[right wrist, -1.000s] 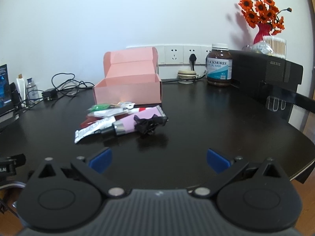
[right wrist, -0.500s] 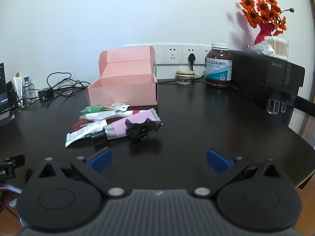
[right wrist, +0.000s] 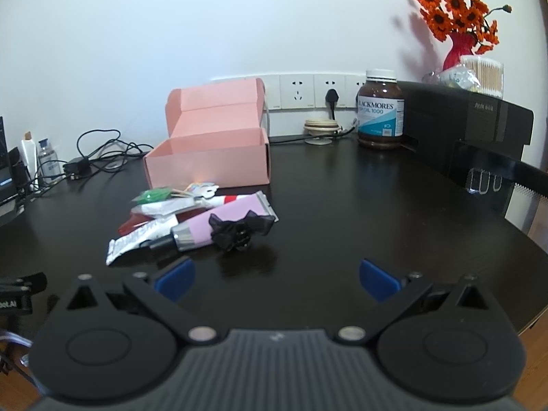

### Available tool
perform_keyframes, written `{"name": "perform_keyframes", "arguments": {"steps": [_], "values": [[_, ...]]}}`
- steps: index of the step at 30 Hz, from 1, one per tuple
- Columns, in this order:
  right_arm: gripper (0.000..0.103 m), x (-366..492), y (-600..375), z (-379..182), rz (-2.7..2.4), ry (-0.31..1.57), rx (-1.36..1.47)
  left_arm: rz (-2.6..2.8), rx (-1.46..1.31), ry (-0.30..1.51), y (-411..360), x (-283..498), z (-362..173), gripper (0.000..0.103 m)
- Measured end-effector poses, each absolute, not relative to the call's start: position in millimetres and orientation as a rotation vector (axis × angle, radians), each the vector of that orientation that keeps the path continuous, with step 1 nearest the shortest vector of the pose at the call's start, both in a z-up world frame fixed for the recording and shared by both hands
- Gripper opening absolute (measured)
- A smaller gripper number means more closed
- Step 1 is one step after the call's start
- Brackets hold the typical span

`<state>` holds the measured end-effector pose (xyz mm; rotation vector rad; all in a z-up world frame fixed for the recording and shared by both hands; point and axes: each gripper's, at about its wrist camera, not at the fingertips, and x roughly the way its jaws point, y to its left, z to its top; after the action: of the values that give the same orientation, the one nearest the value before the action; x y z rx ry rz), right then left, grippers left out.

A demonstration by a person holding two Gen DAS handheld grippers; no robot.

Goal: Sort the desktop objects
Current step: 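Move the right gripper toward the pile of small items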

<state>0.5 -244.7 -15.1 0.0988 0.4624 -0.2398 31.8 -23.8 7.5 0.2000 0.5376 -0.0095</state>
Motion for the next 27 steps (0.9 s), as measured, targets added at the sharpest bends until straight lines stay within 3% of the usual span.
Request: {"name": "perform_keyframes", "arguments": {"steps": [27], "values": [[0.102, 42, -257, -20, -0.208, 0.484, 0.102, -0.030, 0.148, 0.575, -24, 76, 9, 0.103]]}}
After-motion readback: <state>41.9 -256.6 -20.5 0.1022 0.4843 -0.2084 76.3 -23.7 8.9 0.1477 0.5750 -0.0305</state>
